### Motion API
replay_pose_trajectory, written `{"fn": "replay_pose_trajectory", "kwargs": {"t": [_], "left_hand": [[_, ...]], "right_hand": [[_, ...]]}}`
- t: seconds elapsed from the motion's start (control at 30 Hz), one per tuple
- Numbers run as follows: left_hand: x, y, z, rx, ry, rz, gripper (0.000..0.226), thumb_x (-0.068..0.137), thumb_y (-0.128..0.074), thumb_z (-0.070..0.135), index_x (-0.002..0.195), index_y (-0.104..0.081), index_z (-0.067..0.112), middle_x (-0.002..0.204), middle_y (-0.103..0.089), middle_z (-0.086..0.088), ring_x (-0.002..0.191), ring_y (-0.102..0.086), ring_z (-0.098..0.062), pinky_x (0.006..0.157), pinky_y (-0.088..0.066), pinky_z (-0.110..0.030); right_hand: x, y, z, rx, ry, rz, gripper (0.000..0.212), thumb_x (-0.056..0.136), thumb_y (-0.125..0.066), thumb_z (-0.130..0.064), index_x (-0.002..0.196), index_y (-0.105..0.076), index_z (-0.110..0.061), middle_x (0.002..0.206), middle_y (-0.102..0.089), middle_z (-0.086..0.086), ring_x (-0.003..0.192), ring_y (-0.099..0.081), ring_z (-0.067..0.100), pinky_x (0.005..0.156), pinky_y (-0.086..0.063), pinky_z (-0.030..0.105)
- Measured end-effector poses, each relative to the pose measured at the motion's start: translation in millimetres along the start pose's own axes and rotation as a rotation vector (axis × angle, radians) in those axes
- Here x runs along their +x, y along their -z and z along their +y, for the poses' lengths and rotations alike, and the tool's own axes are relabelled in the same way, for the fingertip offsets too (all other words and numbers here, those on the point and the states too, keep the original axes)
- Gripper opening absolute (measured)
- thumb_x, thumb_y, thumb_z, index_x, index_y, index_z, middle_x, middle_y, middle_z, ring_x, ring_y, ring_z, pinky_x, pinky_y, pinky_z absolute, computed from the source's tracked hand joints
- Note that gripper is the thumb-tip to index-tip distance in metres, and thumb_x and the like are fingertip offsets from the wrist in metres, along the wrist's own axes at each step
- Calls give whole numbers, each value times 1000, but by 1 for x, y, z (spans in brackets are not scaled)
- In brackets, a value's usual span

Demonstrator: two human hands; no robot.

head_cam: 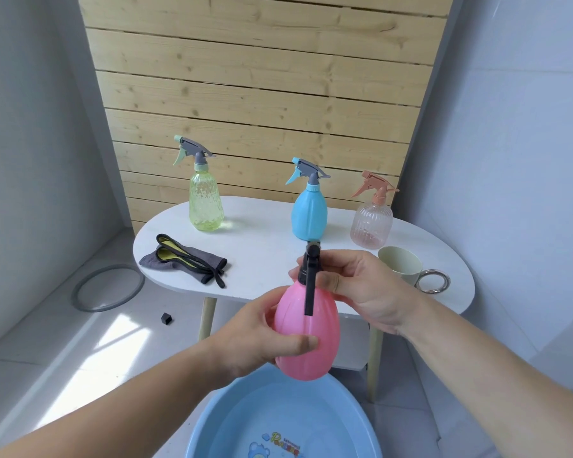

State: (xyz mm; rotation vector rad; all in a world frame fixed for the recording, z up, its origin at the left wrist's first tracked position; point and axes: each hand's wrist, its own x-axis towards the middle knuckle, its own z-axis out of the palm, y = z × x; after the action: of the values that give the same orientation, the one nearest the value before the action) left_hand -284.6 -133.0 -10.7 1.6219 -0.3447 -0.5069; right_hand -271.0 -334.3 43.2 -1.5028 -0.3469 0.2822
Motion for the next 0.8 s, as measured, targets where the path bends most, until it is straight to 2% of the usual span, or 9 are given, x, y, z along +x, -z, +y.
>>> {"fn": "replay_pose_trajectory", "kwargs": {"t": [0.17,0.37,0.47,0.6,0.7,0.77,0.8], "left_hand": [[1,-4,-3,-18,-8,65,57,70,-87,23,124,-67,28,107,-77,-1,98,-76,-17,73,-60,-30],[2,-4,-5,-26,11,86,60,70,-87,25,126,-66,28,102,-79,2,95,-77,-17,72,-63,-35],[5,1,-6,-33,24,67,69,70,-89,28,133,-59,28,114,-76,-2,103,-76,-19,82,-65,-39],[12,4,-7,87,-39,117,86,65,-93,36,139,-48,31,128,-67,-3,110,-70,-11,96,-61,-37],[20,4,-8,255,-74,227,94,55,-94,54,133,-44,41,132,-56,5,116,-61,-9,92,-60,-32],[30,5,-8,331,-82,275,104,54,-94,57,140,-38,43,134,-49,9,119,-56,-8,92,-54,-27],[36,7,-9,359,-82,299,107,53,-94,59,142,-38,41,133,-50,9,118,-56,-9,95,-54,-29]], "right_hand": [[-1,-10,5,-52,77,106,27,92,-59,2,108,-71,-16,109,-75,6,108,-67,18,103,-50,33],[0,-14,10,-53,59,187,25,93,-59,2,106,-72,-14,110,-75,10,103,-69,19,98,-54,33],[1,-12,12,-31,53,234,21,93,-61,-3,106,-73,-14,106,-76,7,95,-68,17,94,-54,35],[9,-11,11,-80,94,331,20,91,-65,-7,106,-75,-16,100,-77,2,91,-67,12,92,-54,35],[19,-15,11,-117,119,435,16,89,-70,-10,101,-77,-18,95,-78,-4,85,-69,6,82,-52,28],[30,-19,11,-122,136,493,15,86,-73,-11,98,-77,-19,94,-78,-5,90,-72,7,87,-54,29],[36,-21,11,-123,146,516,15,85,-74,-10,96,-77,-20,94,-78,-6,92,-73,7,90,-55,30]]}}
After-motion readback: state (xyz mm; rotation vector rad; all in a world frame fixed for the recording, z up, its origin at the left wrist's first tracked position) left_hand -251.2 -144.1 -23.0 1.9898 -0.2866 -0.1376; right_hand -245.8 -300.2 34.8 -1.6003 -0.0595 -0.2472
